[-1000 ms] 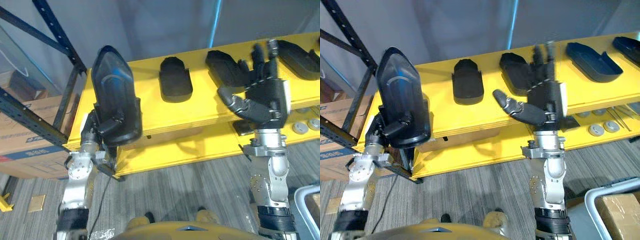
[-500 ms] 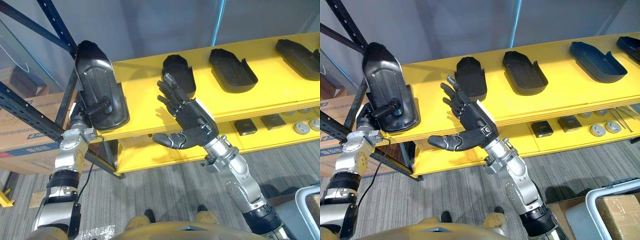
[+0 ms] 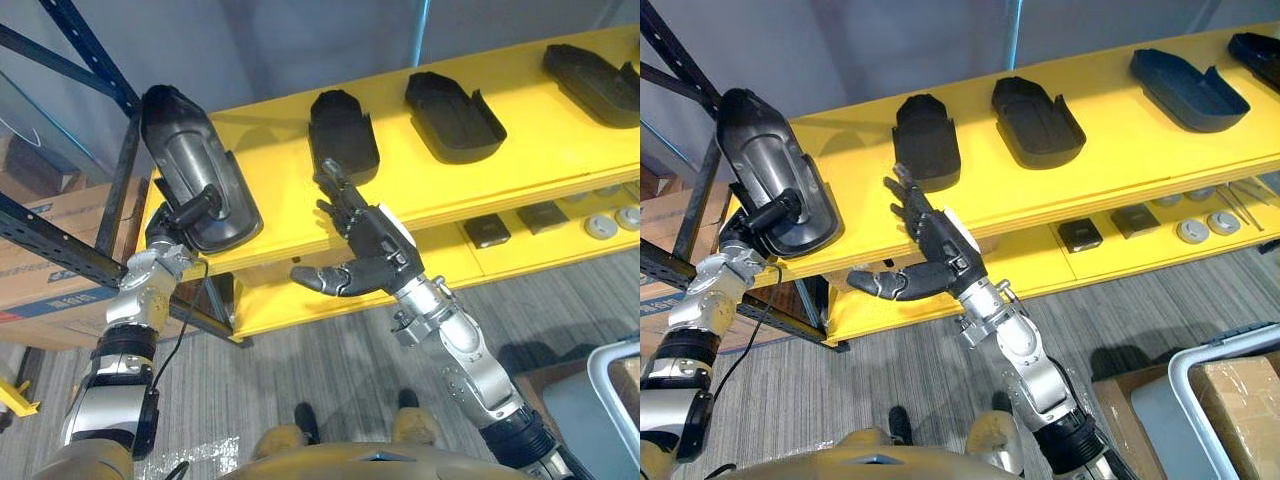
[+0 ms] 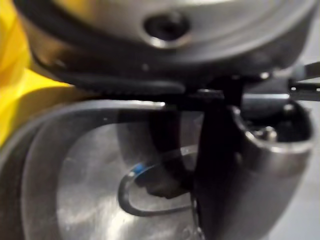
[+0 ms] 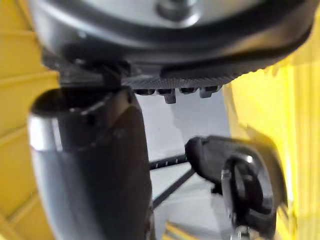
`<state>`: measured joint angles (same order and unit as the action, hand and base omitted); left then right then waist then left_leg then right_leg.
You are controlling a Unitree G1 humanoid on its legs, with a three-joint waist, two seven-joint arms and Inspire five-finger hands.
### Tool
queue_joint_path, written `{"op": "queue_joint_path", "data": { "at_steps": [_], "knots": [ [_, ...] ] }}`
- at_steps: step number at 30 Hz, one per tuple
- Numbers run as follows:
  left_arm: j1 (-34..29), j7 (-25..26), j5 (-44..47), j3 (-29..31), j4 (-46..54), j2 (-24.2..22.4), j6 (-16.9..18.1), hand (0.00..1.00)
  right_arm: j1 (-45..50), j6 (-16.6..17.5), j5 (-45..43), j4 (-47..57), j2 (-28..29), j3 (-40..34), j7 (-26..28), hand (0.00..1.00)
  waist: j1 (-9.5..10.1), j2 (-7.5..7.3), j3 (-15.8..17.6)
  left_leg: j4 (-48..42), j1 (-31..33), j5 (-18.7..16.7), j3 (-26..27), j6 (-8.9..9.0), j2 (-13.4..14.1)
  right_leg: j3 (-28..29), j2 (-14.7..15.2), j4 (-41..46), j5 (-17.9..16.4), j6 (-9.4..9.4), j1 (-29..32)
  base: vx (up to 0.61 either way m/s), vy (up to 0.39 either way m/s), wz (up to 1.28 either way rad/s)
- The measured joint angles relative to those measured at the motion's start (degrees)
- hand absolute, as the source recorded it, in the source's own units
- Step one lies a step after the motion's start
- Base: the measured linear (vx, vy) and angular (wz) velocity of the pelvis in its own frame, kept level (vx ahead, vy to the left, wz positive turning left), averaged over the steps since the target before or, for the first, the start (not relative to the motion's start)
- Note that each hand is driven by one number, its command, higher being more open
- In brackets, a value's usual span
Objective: Walk over and take three plastic housings, then place them on the shelf
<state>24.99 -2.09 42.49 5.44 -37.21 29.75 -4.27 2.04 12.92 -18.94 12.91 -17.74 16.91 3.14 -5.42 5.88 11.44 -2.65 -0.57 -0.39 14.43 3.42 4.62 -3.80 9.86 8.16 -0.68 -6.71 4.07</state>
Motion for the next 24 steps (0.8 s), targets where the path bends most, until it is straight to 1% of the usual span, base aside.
{"op": "queue_joint_path", "data": {
  "at_steps": [1, 2, 3, 4, 5, 6, 7, 8, 9, 10, 11, 14, 16, 19, 20, 21, 22, 24],
  "knots": [
    [0.0, 0.0, 0.0, 0.1, 0.0, 0.2, 0.0, 0.00, 1.0, 0.0, 0.8, 0.1, 0.2, -2.2, -1.6, 1.00, -0.04, 0.04, 0.2, 0.0, 0.0, 0.0, 0.2, 0.00, 0.0, 0.3, 0.0, 0.1, 0.0, -0.04, 0.2, -0.04, 0.012, -0.21],
    [0.0, 0.0, -0.1, 0.4, 0.1, 0.9, -0.5, 0.00, 2.8, 0.0, 1.9, 0.1, 0.2, -7.0, -5.0, 1.00, -0.07, 0.05, 0.5, 0.1, 0.0, 0.0, 1.1, 0.01, -0.1, 1.1, 0.1, 0.7, 0.1, -0.14, 0.9, -0.03, 0.027, -0.22],
    [-0.2, 0.0, -0.1, 1.3, 0.3, 1.7, -1.2, 0.00, 4.7, 0.0, 3.1, 0.0, 0.2, -12.1, -8.1, 1.00, -0.82, 0.06, 0.9, 0.1, 0.0, 0.0, 1.5, 0.01, -0.2, 1.5, 0.1, 0.8, 0.1, -0.20, 1.2, -0.04, 0.027, -0.20],
    [-0.4, 0.1, -0.1, 1.7, 0.3, 2.3, -1.6, 0.00, 5.6, 0.1, 3.2, -0.4, 0.2, -14.4, -9.2, 1.00, -1.31, 0.07, 1.2, 0.1, 0.0, 0.0, 1.6, 0.02, -0.2, 1.7, 0.1, 0.8, 0.1, -0.24, 1.3, -0.04, 0.019, -0.19],
    [-1.1, 0.3, -0.2, 3.1, 0.8, 3.2, -2.6, 0.00, 8.1, 0.7, 3.7, -1.7, 0.1, -18.6, -10.5, 1.00, -1.99, 0.09, 1.5, 0.1, 0.0, -0.1, 2.3, 0.11, -0.1, 2.3, 0.0, 1.0, 0.2, -0.28, 1.8, -0.02, -0.001, -0.22],
    [-2.5, 0.4, -0.2, 5.0, 1.6, 4.2, -3.6, 0.00, 10.5, 1.5, 5.2, -3.7, -0.1, -21.8, -11.1, 1.00, -3.12, 0.13, 1.9, 0.2, -0.1, -0.2, 2.9, 0.24, 0.1, 2.7, -0.2, 1.1, 0.1, -0.28, 2.0, -0.01, -0.007, -0.23],
    [-3.2, 0.5, -0.3, 5.8, 1.9, 4.7, -4.0, 0.00, 11.6, 1.7, 5.4, -4.6, -0.2, -23.0, -11.1, 1.00, -3.69, 0.16, 2.1, 0.2, -0.3, -0.2, 3.1, 0.30, 0.1, 2.8, -0.2, 1.1, 0.1, -0.28, 2.0, 0.00, -0.018, -0.21],
    [-3.7, 0.4, -0.7, 7.3, 1.9, 5.5, -5.0, 0.00, 15.2, 2.7, 7.1, -6.6, -0.3, -24.4, -11.1, 1.00, -4.46, 0.24, 2.6, 0.6, -0.8, -0.3, 3.6, 0.43, 0.3, 3.0, -0.5, 1.3, 0.1, -0.22, 2.0, 0.00, -0.017, -0.19],
    [-3.9, 0.4, -1.0, 7.8, 1.9, 6.0, -5.5, 0.00, 17.1, 3.0, 7.6, -7.3, -0.3, -24.5, -11.1, 1.00, -4.62, 0.26, 2.8, 0.9, -1.2, -0.4, 4.0, 0.60, 0.5, 3.4, -0.7, 1.4, 0.0, -0.16, 2.0, 0.00, -0.021, -0.32],
    [-4.4, 0.0, -2.6, 8.7, 2.0, 7.7, -6.7, 0.00, 21.3, 3.4, 9.8, -9.3, 0.1, -24.0, -11.1, 1.00, -5.25, 0.09, 3.1, 1.0, -1.1, -0.6, 4.9, 0.90, 0.9, 4.2, -1.1, 1.7, -0.1, 0.00, 2.6, -0.01, -0.018, -0.25],
    [-4.5, -0.1, -2.6, 8.8, 2.0, 8.9, -7.5, 0.00, 23.3, 3.4, 10.4, -10.5, 0.3, -23.0, -11.0, 1.00, -5.98, -0.06, 3.2, 1.0, -1.0, -0.6, 5.1, 0.98, 1.0, 4.2, -1.1, 1.8, -0.1, 0.04, 2.7, -0.01, -0.013, -0.18],
    [-4.5, -1.2, -2.6, 8.7, 2.3, 11.1, -9.2, 0.00, 27.9, 4.0, 12.5, -14.8, 0.7, -20.6, -9.7, 1.00, -7.30, -0.49, 3.7, 1.2, -1.2, -0.6, 5.7, 1.10, 1.2, 4.3, -1.2, 2.1, -0.1, 0.00, 2.8, 0.00, -0.013, -0.04],
    [-4.2, -1.8, -2.6, 8.5, 2.4, 11.9, -9.8, 0.00, 29.2, 4.6, 14.5, -17.8, 1.1, -19.8, -9.7, 1.00, -7.46, -0.74, 3.9, 1.2, -1.3, -0.6, 6.0, 1.11, 1.2, 4.5, -1.2, 2.2, -0.1, -0.01, 3.0, 0.00, -0.001, -0.05],
    [-3.7, -1.9, -2.7, 8.2, 2.9, 11.9, -9.6, 0.00, 29.5, 5.2, 15.5, -21.8, 2.3, -19.1, -10.8, 1.00, -7.42, -1.22, 4.5, 1.2, -1.6, -0.6, 6.2, 1.21, 1.1, 4.7, -1.2, 2.8, -0.2, 0.02, 3.1, 0.00, 0.001, -0.02],
    [-2.8, -1.9, -2.7, 7.5, 3.1, 12.3, -9.5, 0.00, 29.3, 5.2, 15.5, -23.1, 2.4, -18.8, -11.0, 1.00, -7.30, -1.35, 5.1, 1.1, -1.5, -1.0, 6.2, 1.75, 1.1, 4.7, -1.2, 2.8, -0.3, 0.21, 3.1, -0.03, -0.009, 0.05],
    [-2.3, -1.9, -2.7, 6.6, 3.3, 13.2, -9.4, 0.00, 28.8, 5.3, 15.6, -24.6, 2.3, -18.4, -10.8, 1.00, -7.30, -1.51, 5.6, 0.9, -1.1, -1.0, 6.1, 1.77, 1.1, 4.6, -1.2, 2.8, -0.4, 0.27, 3.2, -0.02, -0.008, 0.07],
    [-2.2, -1.9, -2.7, 6.3, 3.6, 13.5, -9.4, 0.00, 28.4, 5.3, 15.8, -25.4, 2.3, -18.3, -10.4, 1.00, -7.34, -1.54, 5.6, 0.9, -0.7, -1.0, 6.0, 1.78, 1.1, 4.5, -1.2, 2.8, -0.4, 0.28, 3.5, -0.03, -0.013, 0.09],
    [-0.8, -1.8, -2.7, 5.4, 4.3, 14.0, -9.4, 0.00, 28.0, 5.1, 15.7, -28.1, 2.2, -17.4, -7.3, 1.00, -7.29, -1.67, 6.3, 0.7, 0.1, -1.0, 5.7, 1.76, 1.1, 4.0, -1.1, 2.8, -0.3, 0.26, 3.9, -0.01, -0.021, 0.13]
  ]
}}
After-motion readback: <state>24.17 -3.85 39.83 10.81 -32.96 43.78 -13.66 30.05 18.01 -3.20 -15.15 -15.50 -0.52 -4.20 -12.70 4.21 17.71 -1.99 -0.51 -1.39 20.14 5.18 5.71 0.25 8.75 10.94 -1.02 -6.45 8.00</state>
